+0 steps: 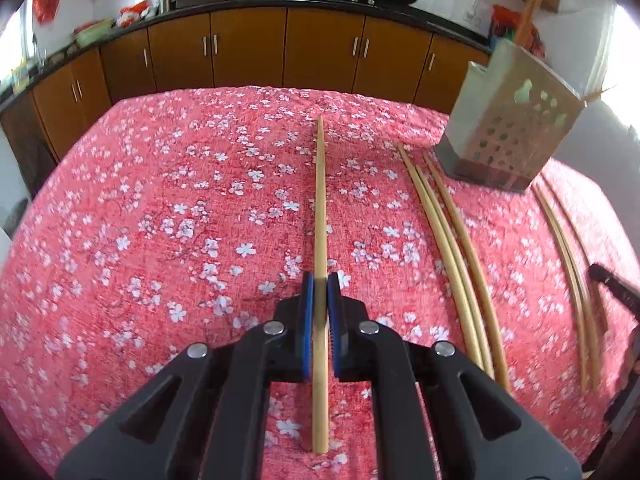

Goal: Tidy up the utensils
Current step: 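Lift the held chopsticks upright with both tools toward the holder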

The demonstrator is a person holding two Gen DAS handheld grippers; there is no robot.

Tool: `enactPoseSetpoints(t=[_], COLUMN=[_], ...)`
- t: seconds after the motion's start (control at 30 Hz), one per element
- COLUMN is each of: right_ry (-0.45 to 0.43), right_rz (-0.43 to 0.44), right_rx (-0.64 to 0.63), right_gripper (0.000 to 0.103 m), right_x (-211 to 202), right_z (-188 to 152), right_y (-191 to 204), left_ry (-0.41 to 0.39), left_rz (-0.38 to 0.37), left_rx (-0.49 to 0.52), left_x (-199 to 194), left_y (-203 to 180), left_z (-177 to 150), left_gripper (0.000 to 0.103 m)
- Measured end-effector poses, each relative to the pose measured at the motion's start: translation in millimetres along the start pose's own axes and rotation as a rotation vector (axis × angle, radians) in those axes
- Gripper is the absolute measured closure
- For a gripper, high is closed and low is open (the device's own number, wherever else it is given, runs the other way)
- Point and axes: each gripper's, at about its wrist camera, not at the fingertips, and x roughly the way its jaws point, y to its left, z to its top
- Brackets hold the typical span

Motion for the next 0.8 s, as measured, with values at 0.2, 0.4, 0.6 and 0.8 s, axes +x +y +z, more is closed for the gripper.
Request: enactPoseSetpoints(t=[0.2, 0.4, 0.6, 0.8], right_ry=[-0.003, -0.027, -0.138, -0.260], right_rz=[0.016, 0.026, 0.030, 0.047], right_rx=[0.007, 0.032, 0.047, 0.063], right_gripper=[0.095, 0.095, 0.095, 0.095], right_x=[-3.9, -16.2, -56.6, -92.1], right_z=[-4.4, -0.3, 12.2, 25.5], right_y=[-9.9, -4.2, -7.6, -10.9], left_ry=[0.000, 0.008, -0.090, -0.238], left_rz=[0.011, 0.020, 0.008, -0.024], left_rx=[0.016, 0.030, 0.018, -0.016], left_x=[-2.8, -4.4, -37.2, -85.5], left_y=[-3.6, -6.2, -3.1, -2.8], left_z=[-5.7, -2.6, 13.5, 37.7], left_gripper=[0.094, 0.095, 0.095, 0.095])
